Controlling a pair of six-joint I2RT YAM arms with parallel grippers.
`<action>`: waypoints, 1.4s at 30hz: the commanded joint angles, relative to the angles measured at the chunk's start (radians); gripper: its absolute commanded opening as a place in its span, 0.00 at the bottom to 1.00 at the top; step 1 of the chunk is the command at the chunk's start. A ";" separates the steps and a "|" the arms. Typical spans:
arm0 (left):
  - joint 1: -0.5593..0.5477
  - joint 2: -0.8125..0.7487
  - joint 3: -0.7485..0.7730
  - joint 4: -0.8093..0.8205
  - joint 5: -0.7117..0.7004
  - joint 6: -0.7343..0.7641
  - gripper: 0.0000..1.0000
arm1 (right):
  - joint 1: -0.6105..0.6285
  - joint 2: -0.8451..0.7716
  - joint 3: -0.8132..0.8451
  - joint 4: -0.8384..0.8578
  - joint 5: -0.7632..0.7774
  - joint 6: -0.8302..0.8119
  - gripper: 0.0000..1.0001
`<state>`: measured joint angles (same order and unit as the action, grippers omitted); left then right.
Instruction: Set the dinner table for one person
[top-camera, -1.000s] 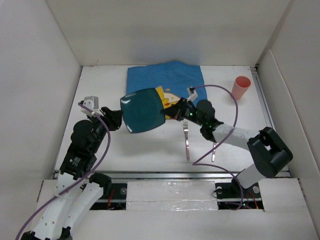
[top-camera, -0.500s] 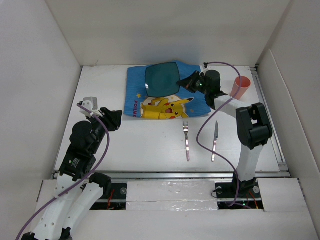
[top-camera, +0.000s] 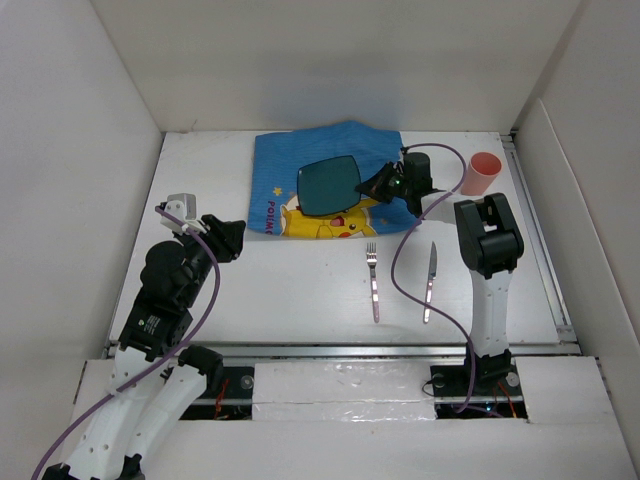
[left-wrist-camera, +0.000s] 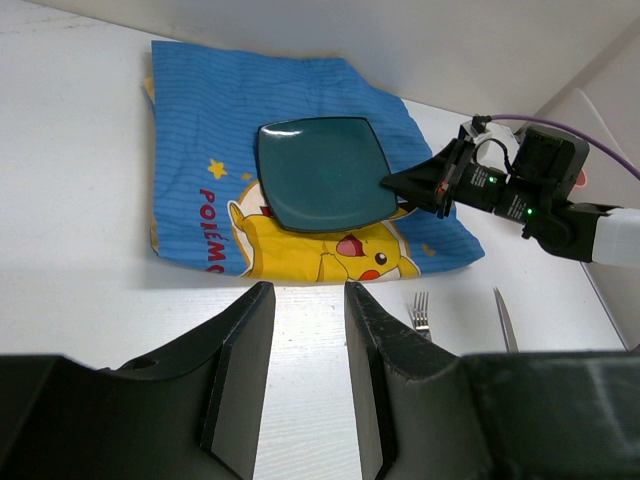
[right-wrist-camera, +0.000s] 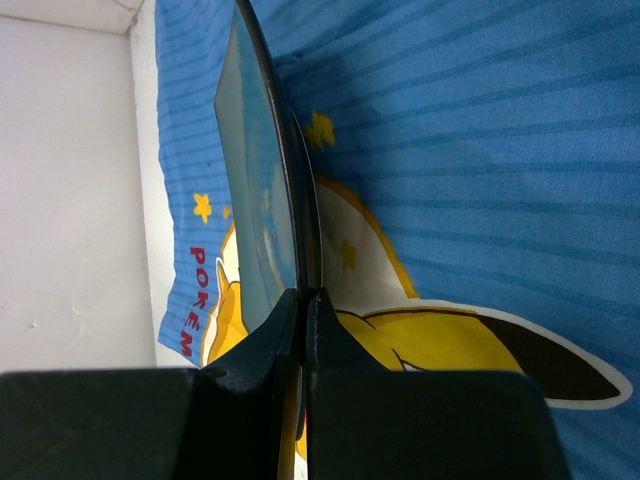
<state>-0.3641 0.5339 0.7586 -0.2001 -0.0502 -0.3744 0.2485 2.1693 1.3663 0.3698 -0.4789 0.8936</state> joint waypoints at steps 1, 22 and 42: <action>0.004 0.000 0.007 0.030 0.004 0.006 0.31 | -0.006 -0.006 0.067 0.156 -0.052 0.034 0.00; 0.004 -0.005 0.004 0.036 0.023 0.005 0.32 | -0.035 -0.316 -0.048 -0.176 0.135 -0.301 0.30; 0.004 0.133 0.013 -0.004 -0.034 -0.026 0.40 | -0.092 -0.707 -0.396 -0.379 0.487 -0.472 0.00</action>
<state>-0.3641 0.6144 0.7586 -0.2031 -0.0601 -0.3836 0.1616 1.4933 1.0557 -0.0692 -0.0181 0.3939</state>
